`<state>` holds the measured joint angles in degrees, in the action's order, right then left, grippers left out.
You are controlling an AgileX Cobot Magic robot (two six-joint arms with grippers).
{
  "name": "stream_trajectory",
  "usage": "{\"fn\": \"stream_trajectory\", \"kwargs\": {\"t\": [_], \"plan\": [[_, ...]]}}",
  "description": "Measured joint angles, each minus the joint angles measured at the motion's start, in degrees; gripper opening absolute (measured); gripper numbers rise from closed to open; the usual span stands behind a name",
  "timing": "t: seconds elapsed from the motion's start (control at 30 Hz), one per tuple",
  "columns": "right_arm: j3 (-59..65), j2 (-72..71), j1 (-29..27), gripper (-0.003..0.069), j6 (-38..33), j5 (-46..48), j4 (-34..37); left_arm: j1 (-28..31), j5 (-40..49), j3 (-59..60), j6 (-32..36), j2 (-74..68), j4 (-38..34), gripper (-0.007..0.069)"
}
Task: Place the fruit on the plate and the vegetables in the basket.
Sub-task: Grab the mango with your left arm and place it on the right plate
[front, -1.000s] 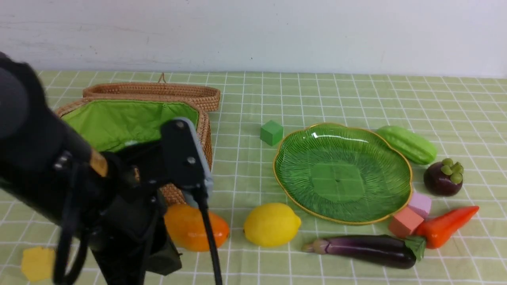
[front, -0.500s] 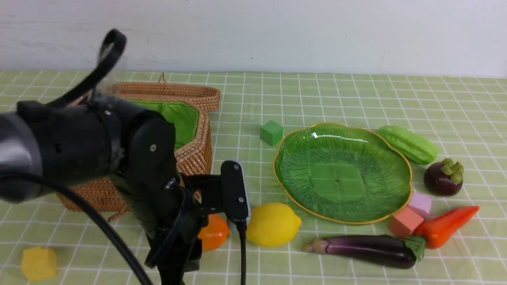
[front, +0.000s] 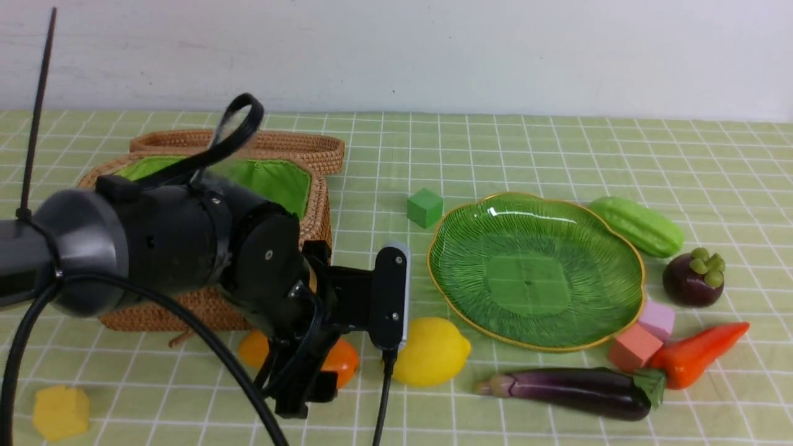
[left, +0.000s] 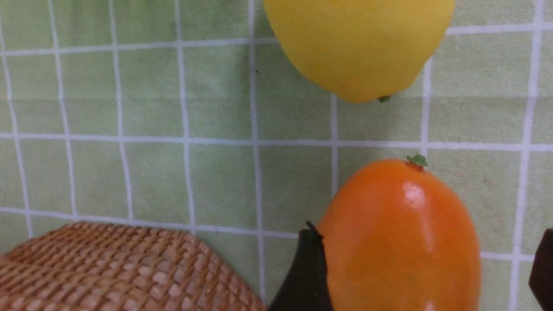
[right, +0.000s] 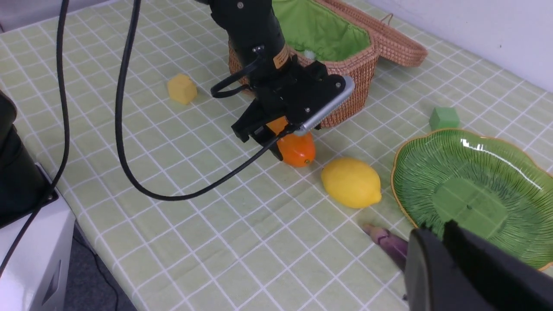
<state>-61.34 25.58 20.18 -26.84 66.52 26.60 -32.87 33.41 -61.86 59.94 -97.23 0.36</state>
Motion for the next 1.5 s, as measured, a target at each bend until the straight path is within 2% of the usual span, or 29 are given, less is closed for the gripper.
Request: {"fn": "stream_trajectory", "kwargs": {"t": [0.23, 0.43, 0.6, 0.73, 0.97, 1.17, 1.3, 1.5], "plan": [[0.0, 0.0, 0.0, 0.0066, 0.0, 0.0, 0.05, 0.0, -3.23, 0.0, 0.6, -3.65, 5.57, 0.0559], [0.0, 0.0, 0.0, 0.0071, 0.0, 0.0, 0.05, 0.0, -4.73, -0.24, -4.64, -4.96, 9.39, 0.0559], [0.0, 0.0, 0.0, 0.0073, 0.0, 0.0, 0.09, 0.0, -4.35, -0.49, -6.79, -6.02, 10.99, 0.0559], [0.0, 0.0, 0.0, 0.0073, 0.0, 0.06, 0.09, 0.0, -0.79, -0.61, -7.07, -7.03, 11.51, 0.0558], [0.0, 0.0, 0.0, 0.0076, 0.0, 0.06, 0.09, -0.04, 0.61, -0.61, -7.23, -7.41, 11.39, 0.0521], [0.0, 0.0, 0.0, 0.0078, 0.0, 0.06, 0.09, -0.04, 5.09, -0.9, -7.27, -6.8, 8.5, 0.0521], [0.0, 0.0, 0.0, 0.0078, 0.0, -0.56, 0.09, -0.04, 9.27, -0.44, -9.14, -4.63, 0.91, 0.0521], [0.0, 0.0, 0.0, 0.0078, 0.0, -2.72, 0.11, -0.04, 9.65, -0.44, -10.76, 1.43, -8.54, 0.0521]]}}
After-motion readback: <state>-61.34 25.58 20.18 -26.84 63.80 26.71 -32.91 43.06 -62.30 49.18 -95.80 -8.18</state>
